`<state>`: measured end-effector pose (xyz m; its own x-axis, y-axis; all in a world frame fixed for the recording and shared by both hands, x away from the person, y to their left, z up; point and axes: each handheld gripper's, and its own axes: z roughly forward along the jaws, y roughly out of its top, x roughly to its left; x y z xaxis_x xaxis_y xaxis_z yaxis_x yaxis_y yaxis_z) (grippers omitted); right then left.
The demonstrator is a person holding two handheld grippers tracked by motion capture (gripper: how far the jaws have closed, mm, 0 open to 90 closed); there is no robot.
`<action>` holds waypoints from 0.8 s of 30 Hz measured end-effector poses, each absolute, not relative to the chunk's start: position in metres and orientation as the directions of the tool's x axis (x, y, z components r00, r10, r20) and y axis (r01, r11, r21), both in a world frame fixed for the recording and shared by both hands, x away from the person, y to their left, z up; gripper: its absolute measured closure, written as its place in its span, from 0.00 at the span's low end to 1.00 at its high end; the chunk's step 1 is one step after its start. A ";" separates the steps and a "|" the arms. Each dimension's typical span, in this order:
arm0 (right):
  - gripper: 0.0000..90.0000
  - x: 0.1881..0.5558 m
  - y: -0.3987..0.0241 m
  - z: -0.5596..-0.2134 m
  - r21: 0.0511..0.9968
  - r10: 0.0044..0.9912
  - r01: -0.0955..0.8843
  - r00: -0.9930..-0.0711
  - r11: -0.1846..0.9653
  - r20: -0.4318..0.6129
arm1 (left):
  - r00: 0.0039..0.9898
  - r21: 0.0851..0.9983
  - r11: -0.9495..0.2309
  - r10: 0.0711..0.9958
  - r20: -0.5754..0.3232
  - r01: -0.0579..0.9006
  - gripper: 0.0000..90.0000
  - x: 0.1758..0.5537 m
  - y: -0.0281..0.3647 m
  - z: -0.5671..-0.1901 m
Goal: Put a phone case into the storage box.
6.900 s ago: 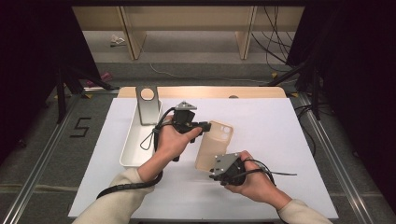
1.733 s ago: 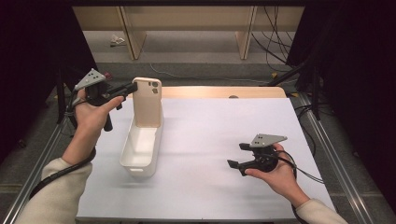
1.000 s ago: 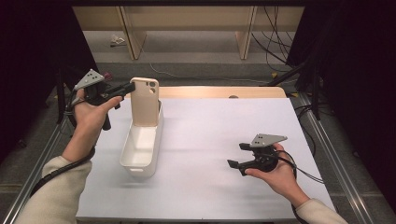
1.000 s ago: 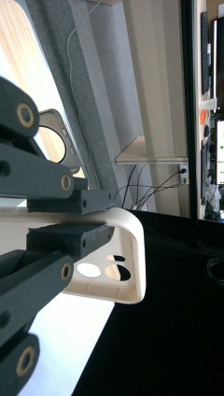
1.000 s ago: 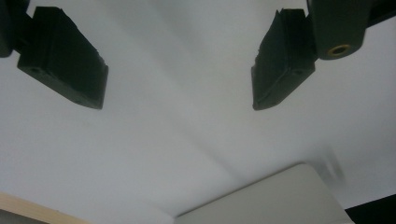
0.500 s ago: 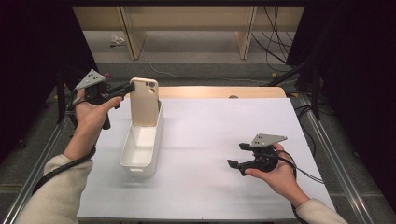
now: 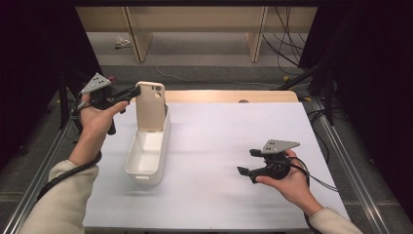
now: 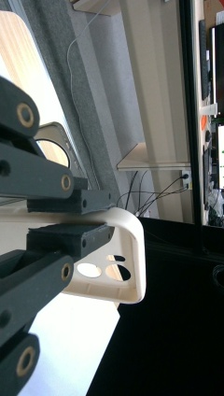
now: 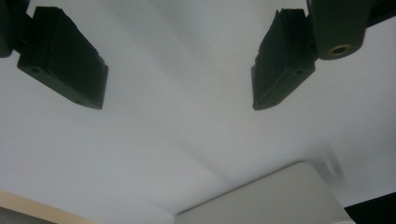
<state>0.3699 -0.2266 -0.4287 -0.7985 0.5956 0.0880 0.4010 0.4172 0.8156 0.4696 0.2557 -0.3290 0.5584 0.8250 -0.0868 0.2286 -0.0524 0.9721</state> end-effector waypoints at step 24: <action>0.22 0.370 -0.227 -0.428 0.818 0.597 0.399 -0.798 0.414 0.087 | 0.541 0.969 -0.051 0.836 -0.090 0.241 0.92 0.477 0.258 -0.340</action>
<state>0.3699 -0.2270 -0.4283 -0.7978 0.5965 0.0873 0.3989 0.4137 0.8184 0.4772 0.2578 -0.3401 0.5408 0.8363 -0.0900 0.2408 -0.0514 0.9692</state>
